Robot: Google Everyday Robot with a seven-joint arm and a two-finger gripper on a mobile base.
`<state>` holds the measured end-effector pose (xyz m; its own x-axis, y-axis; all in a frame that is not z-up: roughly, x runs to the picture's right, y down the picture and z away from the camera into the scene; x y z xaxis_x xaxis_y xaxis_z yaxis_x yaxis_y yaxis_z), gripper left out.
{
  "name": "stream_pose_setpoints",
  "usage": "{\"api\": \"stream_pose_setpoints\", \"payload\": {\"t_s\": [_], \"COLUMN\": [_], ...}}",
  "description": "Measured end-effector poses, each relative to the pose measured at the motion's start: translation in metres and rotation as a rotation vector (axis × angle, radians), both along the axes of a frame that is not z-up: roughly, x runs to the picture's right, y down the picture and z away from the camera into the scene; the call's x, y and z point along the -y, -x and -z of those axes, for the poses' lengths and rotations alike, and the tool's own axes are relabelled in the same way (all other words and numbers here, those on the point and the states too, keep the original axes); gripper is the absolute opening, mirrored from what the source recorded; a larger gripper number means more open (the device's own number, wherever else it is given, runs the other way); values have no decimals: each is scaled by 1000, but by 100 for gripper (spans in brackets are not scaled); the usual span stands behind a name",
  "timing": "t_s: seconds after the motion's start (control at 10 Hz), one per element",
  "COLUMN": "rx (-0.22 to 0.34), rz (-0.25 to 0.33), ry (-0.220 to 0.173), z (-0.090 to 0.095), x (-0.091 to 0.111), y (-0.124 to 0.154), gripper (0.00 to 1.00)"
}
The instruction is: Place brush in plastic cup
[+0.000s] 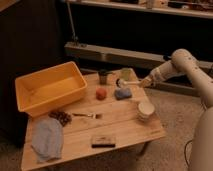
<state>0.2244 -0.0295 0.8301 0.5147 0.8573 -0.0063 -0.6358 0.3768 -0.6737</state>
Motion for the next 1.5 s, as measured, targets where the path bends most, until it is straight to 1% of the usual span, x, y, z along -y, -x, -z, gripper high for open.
{"api": "stream_pose_setpoints", "payload": {"t_s": [0.5,0.7,0.8,1.1,1.5], "rx": [-4,-18,-39,-84,-91], "rz": [-1,5,7,4,2], "ry": [0,-4,-14,-22,-23], "z": [0,-2,-6,-26,-27], "x": [0,2,11,40,43], "y": [-2,-4,-4,-10,-13], "gripper": [0,0,0,0,0]}}
